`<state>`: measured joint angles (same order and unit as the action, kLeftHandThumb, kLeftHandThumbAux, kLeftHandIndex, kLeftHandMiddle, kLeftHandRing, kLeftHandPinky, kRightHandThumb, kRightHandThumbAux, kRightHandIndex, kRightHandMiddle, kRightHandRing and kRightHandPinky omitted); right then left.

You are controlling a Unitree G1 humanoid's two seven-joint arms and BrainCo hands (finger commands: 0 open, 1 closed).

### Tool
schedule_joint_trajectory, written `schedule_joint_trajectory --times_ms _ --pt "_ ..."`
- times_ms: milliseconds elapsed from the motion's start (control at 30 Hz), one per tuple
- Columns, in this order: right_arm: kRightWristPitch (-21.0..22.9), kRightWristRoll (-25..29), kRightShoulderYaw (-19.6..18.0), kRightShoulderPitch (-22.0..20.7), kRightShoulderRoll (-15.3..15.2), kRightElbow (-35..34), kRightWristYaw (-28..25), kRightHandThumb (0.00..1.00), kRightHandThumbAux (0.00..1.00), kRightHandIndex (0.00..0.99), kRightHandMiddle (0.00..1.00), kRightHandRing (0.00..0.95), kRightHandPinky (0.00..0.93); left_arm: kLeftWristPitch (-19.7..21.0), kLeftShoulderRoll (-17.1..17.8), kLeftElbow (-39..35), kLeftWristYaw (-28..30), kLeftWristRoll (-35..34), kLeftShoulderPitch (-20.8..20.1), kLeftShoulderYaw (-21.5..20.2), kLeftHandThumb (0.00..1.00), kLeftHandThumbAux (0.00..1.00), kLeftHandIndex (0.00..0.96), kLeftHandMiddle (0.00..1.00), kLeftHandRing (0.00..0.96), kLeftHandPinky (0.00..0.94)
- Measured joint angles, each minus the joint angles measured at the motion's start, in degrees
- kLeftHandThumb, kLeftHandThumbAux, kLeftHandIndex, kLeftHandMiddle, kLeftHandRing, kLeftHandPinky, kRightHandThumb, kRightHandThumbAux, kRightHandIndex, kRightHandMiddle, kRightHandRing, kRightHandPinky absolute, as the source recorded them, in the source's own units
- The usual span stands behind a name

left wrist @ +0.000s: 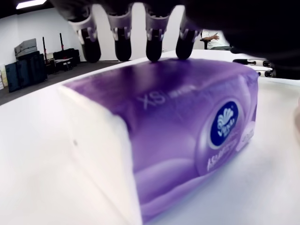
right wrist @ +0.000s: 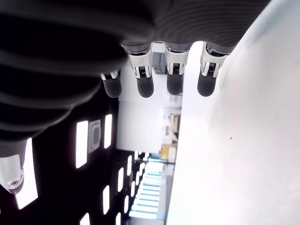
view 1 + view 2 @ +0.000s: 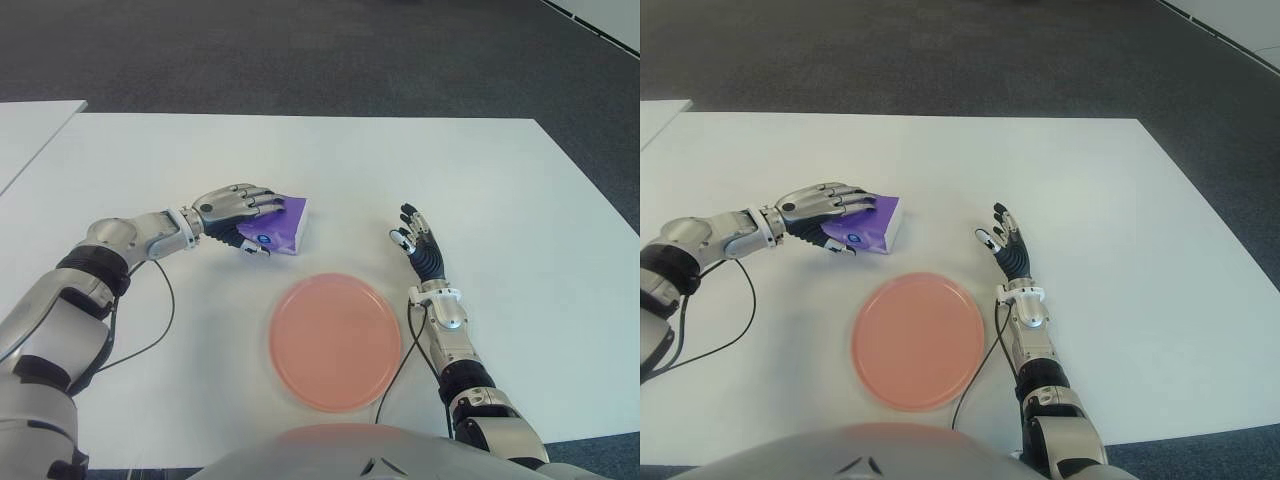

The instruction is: Put the tissue paper into the plate.

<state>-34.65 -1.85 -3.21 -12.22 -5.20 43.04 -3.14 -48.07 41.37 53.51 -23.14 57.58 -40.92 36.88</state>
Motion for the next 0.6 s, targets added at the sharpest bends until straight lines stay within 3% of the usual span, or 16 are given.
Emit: schedule_joint_trajectory --times_ms 600 --pt "-0.8 -0.2 0.1 0.1 0.3 0.1 1.0 0.000 0.461 0.000 0.000 0.000 0.000 -0.1 -4.2 3.1 -2.4 -0.5 -0.4 0.1 0.384 0.126 0.000 0.000 0.000 0.000"
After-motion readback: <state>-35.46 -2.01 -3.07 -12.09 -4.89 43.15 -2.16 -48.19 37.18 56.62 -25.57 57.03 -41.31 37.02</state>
